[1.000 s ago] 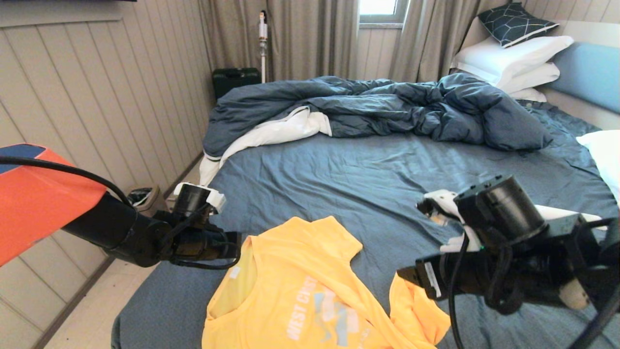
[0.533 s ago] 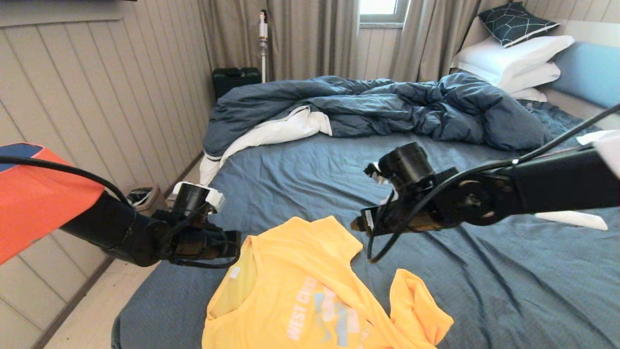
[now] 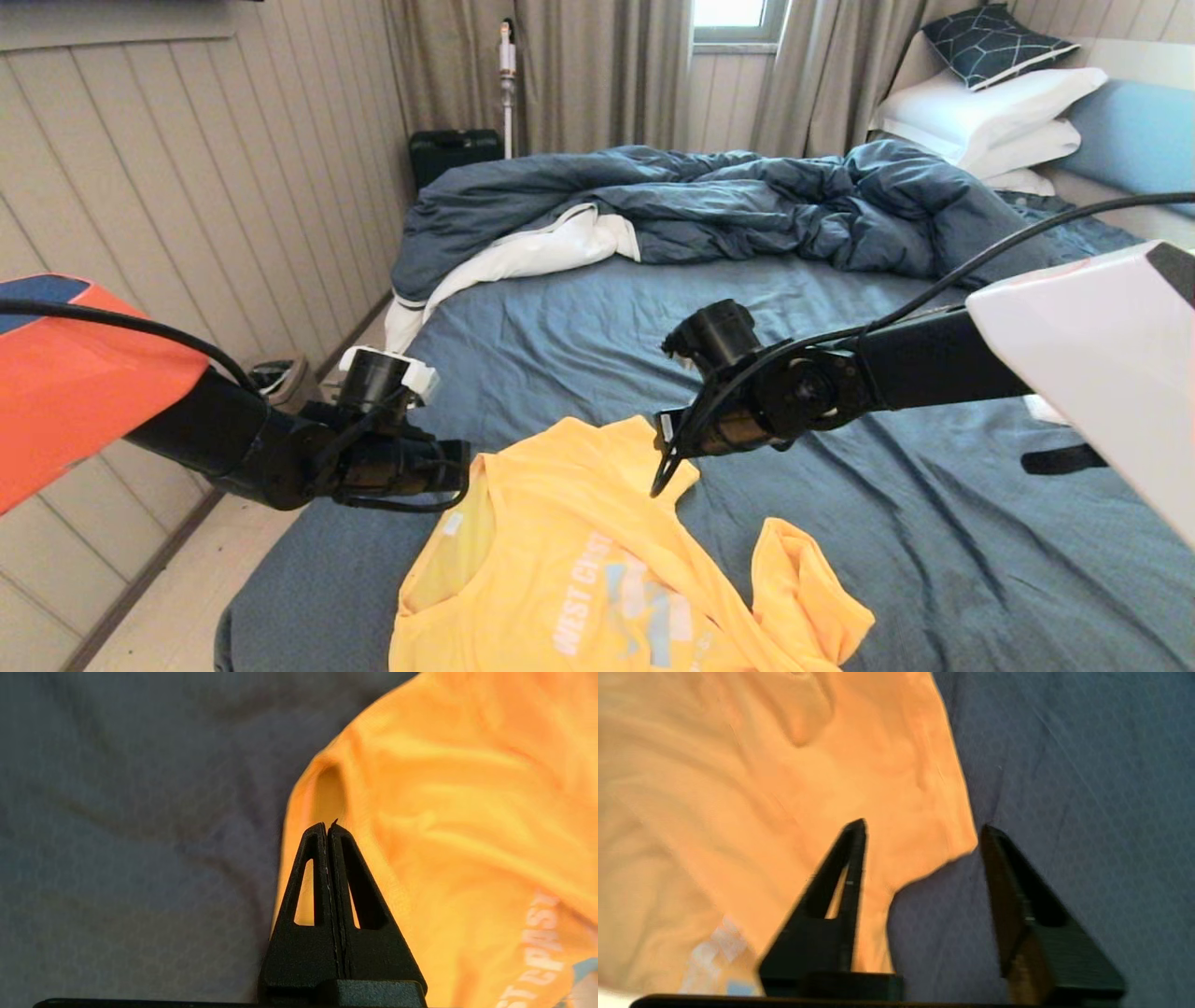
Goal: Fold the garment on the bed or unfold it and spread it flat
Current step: Unford the yellow T-shirt
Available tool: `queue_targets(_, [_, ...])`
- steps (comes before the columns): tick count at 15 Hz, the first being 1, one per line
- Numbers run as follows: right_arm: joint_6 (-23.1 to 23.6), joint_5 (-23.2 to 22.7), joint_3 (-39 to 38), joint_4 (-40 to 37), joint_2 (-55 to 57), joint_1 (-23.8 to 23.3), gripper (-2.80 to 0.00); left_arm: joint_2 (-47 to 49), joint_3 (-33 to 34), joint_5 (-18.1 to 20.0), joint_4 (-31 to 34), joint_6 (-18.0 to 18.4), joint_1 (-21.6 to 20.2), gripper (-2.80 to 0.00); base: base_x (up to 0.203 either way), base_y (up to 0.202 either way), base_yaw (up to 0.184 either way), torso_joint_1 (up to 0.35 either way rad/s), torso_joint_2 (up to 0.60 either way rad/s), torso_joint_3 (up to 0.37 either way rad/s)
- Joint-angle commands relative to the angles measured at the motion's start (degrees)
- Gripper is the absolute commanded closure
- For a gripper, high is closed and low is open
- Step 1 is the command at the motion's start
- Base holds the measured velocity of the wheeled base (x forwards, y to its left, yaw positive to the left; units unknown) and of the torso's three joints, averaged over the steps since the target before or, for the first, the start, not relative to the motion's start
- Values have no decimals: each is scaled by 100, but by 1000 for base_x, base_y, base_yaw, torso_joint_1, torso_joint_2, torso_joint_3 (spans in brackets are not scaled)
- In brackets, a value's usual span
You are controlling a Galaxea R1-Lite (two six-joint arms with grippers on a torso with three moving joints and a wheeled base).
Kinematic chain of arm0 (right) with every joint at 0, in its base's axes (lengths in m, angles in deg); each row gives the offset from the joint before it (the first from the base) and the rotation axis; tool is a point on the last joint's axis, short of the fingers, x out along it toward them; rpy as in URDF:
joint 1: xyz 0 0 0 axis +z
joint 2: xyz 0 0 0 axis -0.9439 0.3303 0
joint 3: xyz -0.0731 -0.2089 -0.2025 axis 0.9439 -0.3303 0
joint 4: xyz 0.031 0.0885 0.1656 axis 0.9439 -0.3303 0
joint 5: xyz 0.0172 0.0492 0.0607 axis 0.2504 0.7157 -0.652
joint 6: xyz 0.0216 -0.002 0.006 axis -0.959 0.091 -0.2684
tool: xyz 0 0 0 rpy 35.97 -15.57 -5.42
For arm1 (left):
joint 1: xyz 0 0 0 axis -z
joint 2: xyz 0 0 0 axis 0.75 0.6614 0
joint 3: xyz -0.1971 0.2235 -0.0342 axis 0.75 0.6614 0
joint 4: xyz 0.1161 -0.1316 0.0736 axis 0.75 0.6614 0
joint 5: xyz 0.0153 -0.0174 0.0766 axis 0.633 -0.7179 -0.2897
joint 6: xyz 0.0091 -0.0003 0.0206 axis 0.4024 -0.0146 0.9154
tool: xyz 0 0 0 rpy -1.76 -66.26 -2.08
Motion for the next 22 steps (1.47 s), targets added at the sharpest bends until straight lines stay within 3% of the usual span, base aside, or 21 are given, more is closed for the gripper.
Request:
queue_targets(1, [-19,-111,-179,5,-404,-38,0,-31,-130,13,-17,5,18,0,0,0,0,0,0,0])
queue_targets(4, [-45,-793,-641,38,-1367,-496,0,160,-741,209,-118,192,256,0,0,0,0,0,0,0])
queue_targets(7, [-18,-1396,-1100,54,-2187,-1292,0,691,-1718,546,60,349,672,0,0,0,0,0,0,0])
queue_targets(10, [20,-1964,-1687,194,-2632,-1731,0,1369,-2487,610,173,474,1037,0,0,0,0,0,0,0])
queue_targets(11, [23,-2024,-1878,365,-2697,-1779,0,1555,-2725,567,198,480,1089,-181,0,0,0,0,0,0])
queue_targets(12, [31,-2052,-2077,603,-2735,-1817,0,1703,-2910,490,270,497,1120,-280,0,0,0,0,0,0])
queue_targets(15, [169,-2127,-2614,1163,-2836,-1966,0,2048,-3149,228,257,908,1096,-280,0,0,0,0,0,0])
queue_targets(17, [199,-2254,-2780,1243,-2911,-2013,0,2119,-3241,56,231,975,956,-280,0,0,0,0,0,0])
queue_targets(22, [210,-2359,-2798,1245,-2916,-2074,0,2099,-3285,37,196,1124,792,-280,0,0,0,0,0,0])
